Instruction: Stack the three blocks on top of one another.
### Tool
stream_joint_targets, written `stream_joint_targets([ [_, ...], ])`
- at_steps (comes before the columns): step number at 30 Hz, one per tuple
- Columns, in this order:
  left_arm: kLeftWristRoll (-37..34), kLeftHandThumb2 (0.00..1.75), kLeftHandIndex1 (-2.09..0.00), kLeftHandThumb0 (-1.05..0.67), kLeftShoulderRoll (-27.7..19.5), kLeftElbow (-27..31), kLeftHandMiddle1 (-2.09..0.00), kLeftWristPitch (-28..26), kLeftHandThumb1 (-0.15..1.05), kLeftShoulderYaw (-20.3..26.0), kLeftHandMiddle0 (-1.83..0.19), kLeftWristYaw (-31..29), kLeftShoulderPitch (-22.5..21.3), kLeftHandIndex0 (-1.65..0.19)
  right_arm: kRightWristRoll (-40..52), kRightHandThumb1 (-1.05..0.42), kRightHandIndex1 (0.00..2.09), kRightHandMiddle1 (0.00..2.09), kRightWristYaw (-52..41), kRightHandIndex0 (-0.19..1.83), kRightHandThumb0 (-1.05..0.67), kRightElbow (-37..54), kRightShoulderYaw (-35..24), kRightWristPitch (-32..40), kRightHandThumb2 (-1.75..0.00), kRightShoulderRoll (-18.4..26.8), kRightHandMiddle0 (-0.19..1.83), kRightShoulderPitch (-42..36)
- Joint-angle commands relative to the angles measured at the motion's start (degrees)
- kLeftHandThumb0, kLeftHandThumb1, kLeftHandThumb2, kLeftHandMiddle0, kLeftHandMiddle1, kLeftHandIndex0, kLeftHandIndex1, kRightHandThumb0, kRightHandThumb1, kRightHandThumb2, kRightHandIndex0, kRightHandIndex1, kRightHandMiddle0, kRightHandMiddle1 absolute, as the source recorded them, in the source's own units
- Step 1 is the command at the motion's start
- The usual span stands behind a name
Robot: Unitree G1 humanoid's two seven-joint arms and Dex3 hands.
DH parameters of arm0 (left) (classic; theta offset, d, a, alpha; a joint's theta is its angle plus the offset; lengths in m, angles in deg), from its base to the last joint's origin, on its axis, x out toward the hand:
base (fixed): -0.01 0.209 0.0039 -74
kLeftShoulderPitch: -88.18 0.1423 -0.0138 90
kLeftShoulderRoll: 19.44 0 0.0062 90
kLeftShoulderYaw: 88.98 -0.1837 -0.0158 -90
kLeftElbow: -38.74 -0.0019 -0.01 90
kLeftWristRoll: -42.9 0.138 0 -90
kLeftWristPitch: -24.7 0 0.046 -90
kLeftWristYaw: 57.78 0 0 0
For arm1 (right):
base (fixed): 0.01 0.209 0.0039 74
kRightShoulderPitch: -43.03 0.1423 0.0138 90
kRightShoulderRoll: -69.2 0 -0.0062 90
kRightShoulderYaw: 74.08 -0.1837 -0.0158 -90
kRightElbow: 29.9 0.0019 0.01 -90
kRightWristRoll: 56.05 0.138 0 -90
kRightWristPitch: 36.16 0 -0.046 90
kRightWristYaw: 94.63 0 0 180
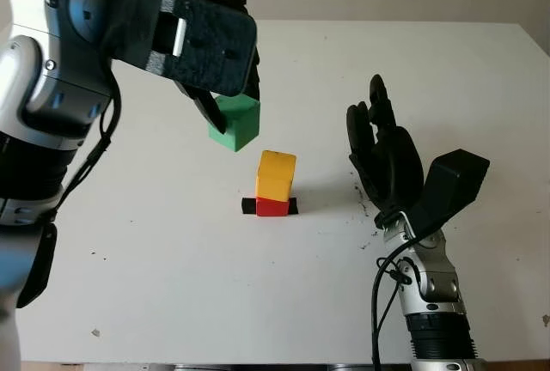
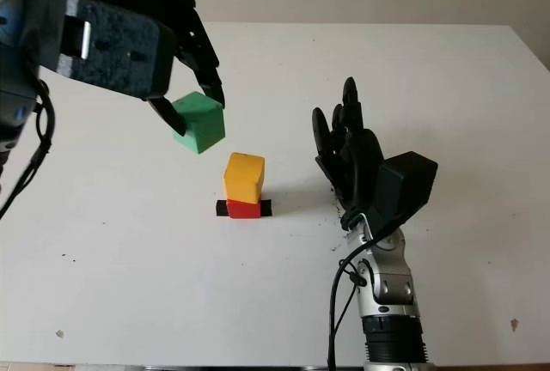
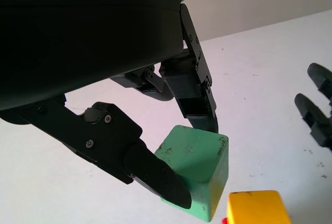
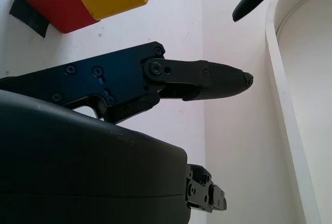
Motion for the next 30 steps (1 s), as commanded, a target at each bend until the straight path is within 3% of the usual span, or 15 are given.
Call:
stream_joint_targets([
  [1,-0.3,0.06,-0.32,-0.29,0.3,1.7,-0.04,-1.4,0.91,0.0,-0.53,-0.2,0.4,-1.06,-0.4,-1.05,0.00,0.04,-0.1,-0.19,-0.69,-0.1,0.4,-0.4,-0.46,0.0,-0.18,0.8],
  [3,-0.9,0.06,-0.84,-0.28,0.4,2.3,-0.05,-2.0,0.94,0.0,-0.47,-0.3,1.0,-0.77,-0.5,-1.05,0.00,0.04,-0.3,-0.19,-0.68,-0.4,0.5,-0.8,-0.46,-0.1,-0.19,0.8],
  [4,-1.0,0.05,-0.98,-0.28,0.6,2.6,-0.05,-2.5,0.94,-0.1,-0.46,-0.2,1.3,-0.69,-0.5,-1.05,0.00,0.04,-0.3,-0.19,-0.68,-0.7,0.5,-1.0,-0.46,-0.1,-0.19,0.9],
  [9,-1.4,0.06,-1.31,-0.28,1.2,4.9,-0.05,-4.4,0.98,0.8,-0.43,1.9,3.7,-0.51,-0.9,-1.05,0.00,0.04,0.0,-0.19,-0.68,-1.9,1.0,-2.2,-0.47,-0.5,-0.19,1.4],
  [14,-0.4,0.06,-1.77,-0.27,1.2,10.2,-0.05,-7.2,1.02,1.8,-0.46,6.4,8.2,-0.39,-1.1,-1.05,0.00,0.05,0.6,-0.19,-0.68,-2.2,1.1,-2.3,-0.48,-0.8,-0.18,1.8],
  [23,-0.2,0.08,-1.80,-0.29,1.1,16.0,-0.05,-9.9,1.05,1.5,-0.45,7.4,12.0,-0.33,-1.2,-1.05,0.00,0.06,0.6,-0.19,-0.67,-2.9,0.9,-3.2,-0.48,-1.0,-0.17,1.9],
  [30,-1.6,0.08,-1.92,-0.31,0.8,15.8,-0.05,-11.2,1.05,0.3,-0.42,5.4,10.5,-0.30,-1.6,-1.05,0.00,0.05,0.5,-0.19,-0.65,-4.3,1.0,-5.3,-0.49,-1.1,-0.18,1.9],
])
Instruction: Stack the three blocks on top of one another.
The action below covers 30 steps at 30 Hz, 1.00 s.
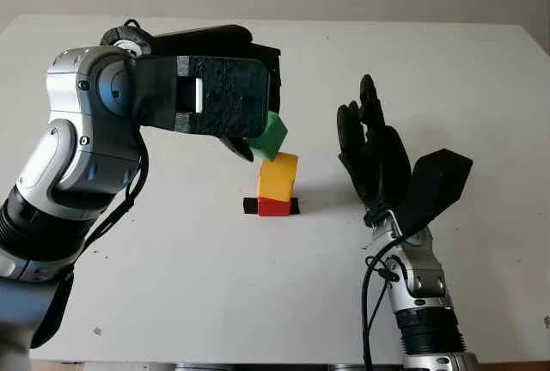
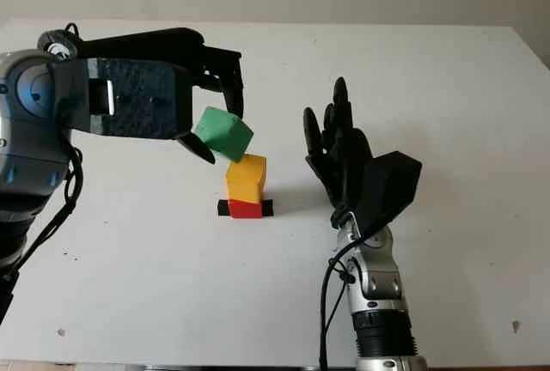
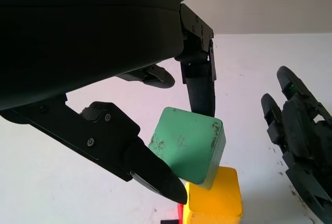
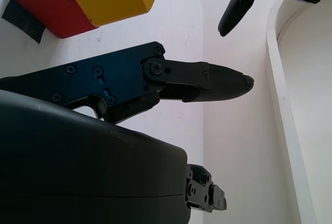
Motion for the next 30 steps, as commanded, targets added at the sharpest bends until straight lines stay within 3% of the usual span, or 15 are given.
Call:
stream_joint_targets([
  [1,-0.5,0.08,-1.91,-0.31,-0.6,0.1,-0.05,0.3,1.05,-0.4,-0.42,-1.2,-2.3,-0.29,0.1,-1.05,0.00,0.05,0.1,-0.19,-0.65,-0.2,-0.1,-0.9,-0.49,-0.3,-0.18,0.8],
  [17,-2.3,0.06,-1.86,-0.30,0.6,-6.0,-0.04,-0.4,1.04,-2.9,-0.38,-4.7,-10.6,-0.26,0.2,-1.05,0.00,0.05,0.5,-0.19,-0.62,-0.1,-0.2,-0.9,-0.47,-1.2,-0.17,0.3],
  [30,-2.0,0.06,-1.85,-0.30,1.7,-8.4,-0.05,1.4,1.05,-4.1,-0.44,-4.4,-11.8,-0.30,0.4,-1.05,0.00,0.05,0.3,-0.19,-0.62,-1.1,-0.4,-2.0,-0.47,-1.8,-0.18,0.4],
])
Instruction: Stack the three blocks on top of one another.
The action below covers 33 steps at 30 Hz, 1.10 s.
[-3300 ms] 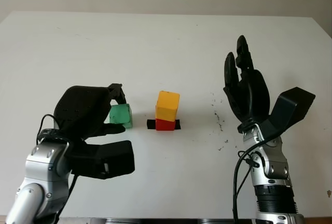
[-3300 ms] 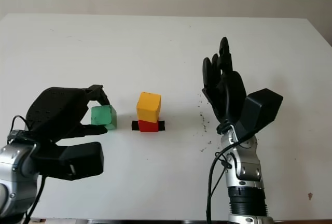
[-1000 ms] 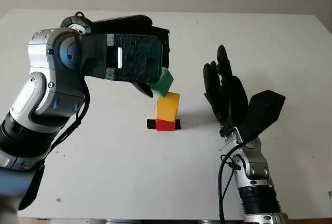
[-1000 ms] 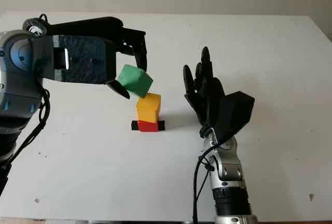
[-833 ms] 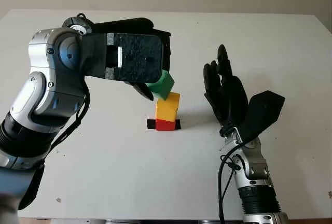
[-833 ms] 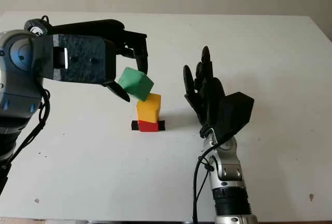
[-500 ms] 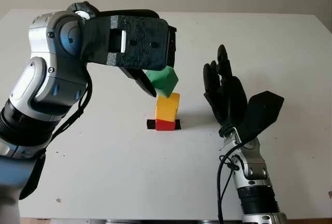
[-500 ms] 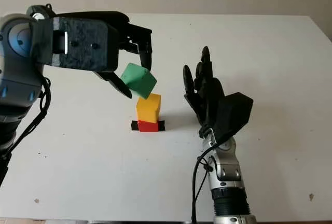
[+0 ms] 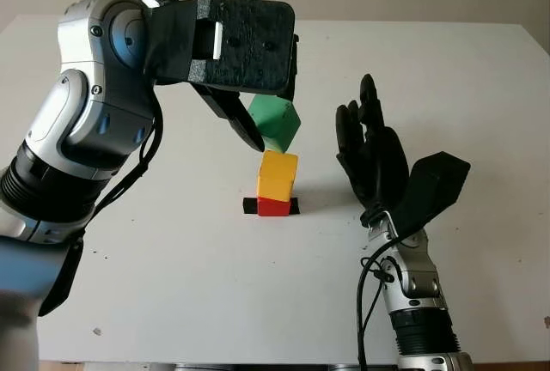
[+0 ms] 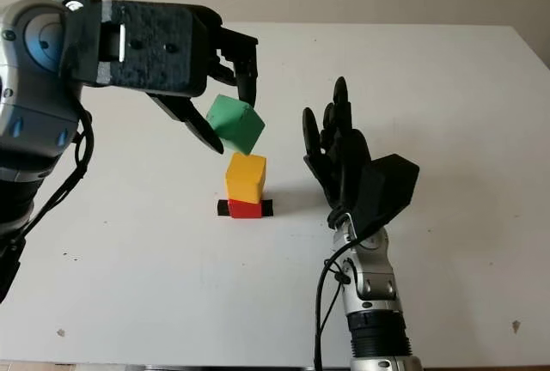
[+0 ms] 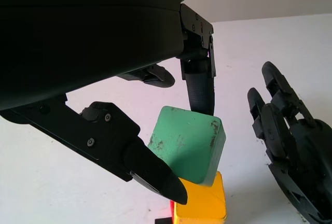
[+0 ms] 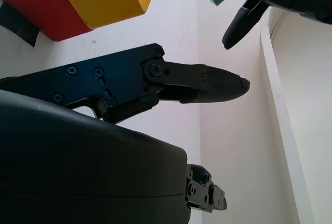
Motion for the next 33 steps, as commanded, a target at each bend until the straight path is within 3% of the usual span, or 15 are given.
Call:
stream_joint_targets([
  [1,0.4,0.06,-1.83,-0.31,0.2,0.1,-0.07,0.2,1.05,-0.6,-0.47,-0.1,-1.8,-0.29,0.2,-1.05,0.00,0.05,-0.1,-0.19,-0.62,-0.6,-0.1,-0.9,-0.47,-0.2,-0.18,0.4],
  [2,0.7,0.06,-1.82,-0.31,0.5,0.0,-0.07,-0.2,1.05,-1.0,-0.48,-0.1,-1.7,-0.30,0.2,-1.05,0.00,0.05,-0.2,-0.19,-0.62,-0.8,-0.1,-1.2,-0.47,-0.2,-0.18,0.4],
  [3,0.9,0.06,-1.91,-0.32,0.7,-0.1,-0.79,-0.5,1.04,-1.2,-0.36,-0.1,-1.6,-0.27,0.2,-1.05,0.00,0.05,-0.2,-0.19,-0.62,-0.9,-0.1,-1.3,-0.47,-0.2,-0.18,0.4],
  [4,1.2,0.06,-1.94,-0.32,0.9,-0.1,-1.33,-0.7,1.04,-1.4,-0.22,-0.1,-1.5,-0.26,0.2,-1.05,0.00,0.05,-0.2,-0.19,-0.62,-1.1,-0.1,-1.5,-0.47,-0.3,-0.18,0.4],
  [7,1.4,0.06,-2.04,-0.31,0.9,-0.8,-1.65,-0.3,1.04,-2.2,-0.18,-0.7,-1.5,-0.26,0.3,-1.05,0.00,0.05,-0.2,-0.19,-0.62,-1.3,-0.1,-1.7,-0.47,-0.4,-0.18,0.5],
  [10,1.1,0.07,-2.06,-0.29,1.0,-1.4,-1.72,0.5,1.05,-2.2,-0.14,-1.0,-1.2,-0.24,0.2,-1.05,0.00,0.05,0.0,-0.19,-0.63,-1.2,-0.1,-1.5,-0.47,-0.5,-0.18,0.5],
  [15,1.6,0.06,-1.88,-0.31,1.0,-2.0,-1.40,-0.2,1.05,-3.3,-0.08,-2.9,-2.0,-0.25,0.2,-1.05,0.00,0.05,0.2,-0.19,-0.64,-1.3,-0.1,-1.4,-0.46,-0.5,-0.18,0.6],
  [17,1.8,0.06,-1.90,-0.32,1.1,-2.3,-1.46,-0.3,1.05,-3.7,-0.07,-3.4,-2.2,-0.27,0.0,-1.05,0.00,0.06,0.3,-0.19,-0.64,-1.3,0.0,-1.5,-0.46,-0.5,-0.18,0.6],
  [20,2.3,0.06,-1.84,-0.33,1.3,-2.4,-1.36,-1.1,1.05,-4.2,-0.09,-4.4,-2.5,-0.28,0.1,-1.05,0.00,0.05,0.2,-0.19,-0.63,-1.3,0.0,-1.7,-0.47,-0.6,-0.18,0.5],
  [23,2.5,0.06,-1.77,-0.33,1.4,-2.3,-1.57,-2.2,1.05,-4.5,-0.09,-5.2,-2.7,-0.29,0.3,-1.05,0.00,0.05,0.2,-0.19,-0.63,-1.3,-0.1,-1.7,-0.47,-0.7,-0.18,0.4],
  [26,3.2,0.06,-1.91,-0.35,1.2,-2.2,-1.34,-2.5,1.05,-5.1,-0.09,-5.8,-2.8,-0.26,0.1,-1.05,0.00,0.05,0.4,-0.19,-0.63,-1.3,-0.1,-1.6,-0.46,-0.7,-0.18,0.3],
  [28,3.8,0.06,-2.04,-0.36,1.1,-2.1,-1.30,-2.7,1.05,-5.6,-0.05,-6.3,-3.1,-0.26,0.2,-1.05,0.00,0.06,0.3,-0.19,-0.63,-1.3,-0.1,-1.6,-0.46,-0.7,-0.18,0.3],
  [29,4.0,0.06,-2.06,-0.37,1.0,-2.0,-1.16,-2.3,1.05,-5.6,-0.02,-6.3,-3.0,-0.28,0.3,-1.05,0.00,0.06,0.2,-0.19,-0.63,-1.3,-0.2,-1.6,-0.46,-0.7,-0.17,0.3],
  [32,4.9,0.05,-2.01,-0.38,1.2,-1.9,-0.93,-1.7,1.04,-6.0,-0.01,-6.1,-2.8,-0.31,0.3,-1.05,0.00,0.06,0.2,-0.19,-0.63,-1.5,-0.2,-1.9,-0.46,-0.7,-0.17,0.3],
  [33,5.0,0.06,-2.04,-0.36,1.3,-1.9,-1.35,-1.7,1.04,-5.9,-0.03,-5.9,-2.6,-0.29,0.2,-1.05,0.00,0.06,0.3,-0.19,-0.64,-1.5,-0.2,-1.8,-0.46,-0.7,-0.17,0.3],
])
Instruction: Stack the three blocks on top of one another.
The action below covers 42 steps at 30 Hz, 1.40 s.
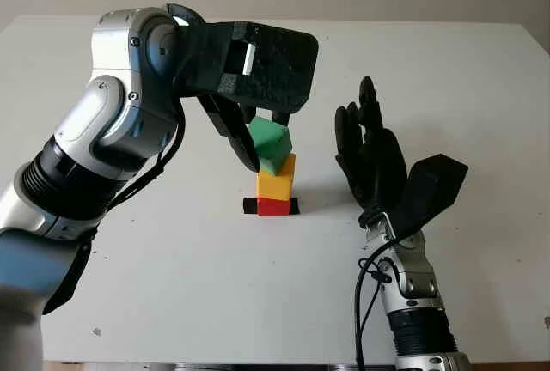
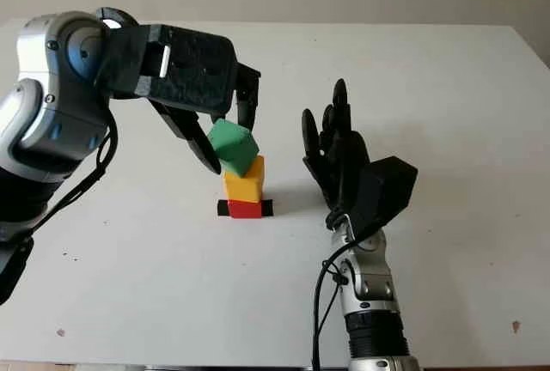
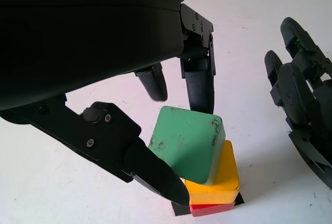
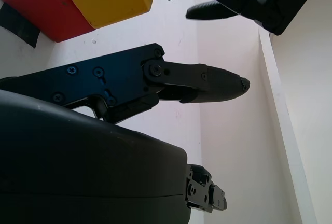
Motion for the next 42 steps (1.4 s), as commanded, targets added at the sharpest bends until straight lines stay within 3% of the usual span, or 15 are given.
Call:
stream_joint_targets([
  [1,0.3,0.06,-2.05,-0.35,0.4,0.5,-1.56,0.3,1.04,-0.2,-0.05,0.2,-0.8,-0.29,0.2,-1.05,0.00,0.06,0.0,-0.19,-0.64,-0.3,-0.1,-0.7,-0.46,-0.2,-0.17,0.2],
  [3,0.4,0.06,-2.05,-0.34,0.5,0.6,-1.78,0.1,1.04,-0.2,-0.08,0.3,-0.7,-0.29,0.1,-1.05,0.00,0.05,-0.1,-0.19,-0.64,-0.2,-0.1,-0.6,-0.46,-0.1,-0.17,0.2],
  [5,0.3,0.06,-2.08,-0.34,0.6,0.6,-1.81,0.0,1.04,-0.3,0.02,0.1,-0.7,-0.29,0.2,-1.05,0.00,0.05,0.0,-0.19,-0.64,-0.1,-0.1,-0.6,-0.46,-0.3,-0.17,0.1],
  [8,0.3,0.06,-1.99,-0.38,0.6,0.7,-1.57,0.1,1.05,-0.4,0.05,-0.1,-0.7,-0.23,0.4,-1.05,0.00,0.06,-0.2,-0.19,-0.63,-0.1,-0.1,-0.6,-0.46,-0.3,-0.17,0.1],
  [11,-0.7,0.06,-1.91,-0.41,0.8,0.8,-1.53,0.6,1.05,0.2,0.06,0.1,-0.3,-0.15,0.3,-1.05,0.00,0.06,-0.1,-0.19,-0.64,-0.1,-0.1,-0.6,-0.46,-0.3,-0.17,0.1],
  [13,-0.8,0.06,-1.97,-0.42,0.9,0.8,-1.61,0.4,1.05,0.1,0.08,0.0,-0.2,-0.12,0.2,-1.05,0.00,0.06,0.0,-0.19,-0.65,0.0,0.0,-0.4,-0.45,-0.3,-0.17,0.1],
  [14,-0.5,0.08,-1.88,-0.44,0.8,0.9,-1.44,0.3,1.05,-0.3,0.12,-0.4,-0.5,-0.03,0.2,-1.05,0.00,0.06,0.0,-0.19,-0.65,0.0,0.0,-0.4,-0.45,-0.3,-0.17,0.1],
  [17,-0.3,0.09,-1.47,-0.48,1.0,1.0,-0.92,0.0,1.05,-0.5,0.03,-0.5,-0.5,-0.02,0.2,-1.05,0.00,0.06,0.3,-0.19,-0.65,0.1,0.0,-0.2,-0.45,-0.4,-0.16,0.0],
  [20,-0.8,0.08,-1.09,-0.51,1.2,1.3,-0.66,-0.6,1.05,0.1,-0.11,-0.2,-0.2,-0.06,0.4,-1.05,0.00,0.06,0.3,-0.19,-0.64,0.0,-0.1,-0.2,-0.45,-0.5,-0.16,0.0],
  [24,-2.2,0.09,-0.97,-0.53,0.9,1.3,-0.37,0.4,1.05,0.8,-0.23,0.0,0.1,-0.11,0.2,-1.05,0.00,0.06,0.3,-0.19,-0.64,-0.3,-0.1,-0.9,-0.45,-0.5,-0.16,0.0],
  [30,-3.2,0.10,-0.80,-0.54,0.6,1.0,-0.15,1.4,1.05,0.9,-0.31,-0.1,0.1,-0.10,0.1,-1.05,0.00,0.06,0.4,-0.19,-0.64,-0.3,-0.1,-0.6,-0.45,-0.6,-0.15,-0.1],
  [42,-4.5,0.09,-0.76,-0.53,0.3,0.8,-0.10,0.7,1.05,1.6,-0.35,-0.1,0.1,-0.13,0.3,-1.05,0.00,0.06,0.3,-0.19,-0.64,-0.1,-0.2,-0.2,-0.45,-0.5,-0.14,-0.4],
])
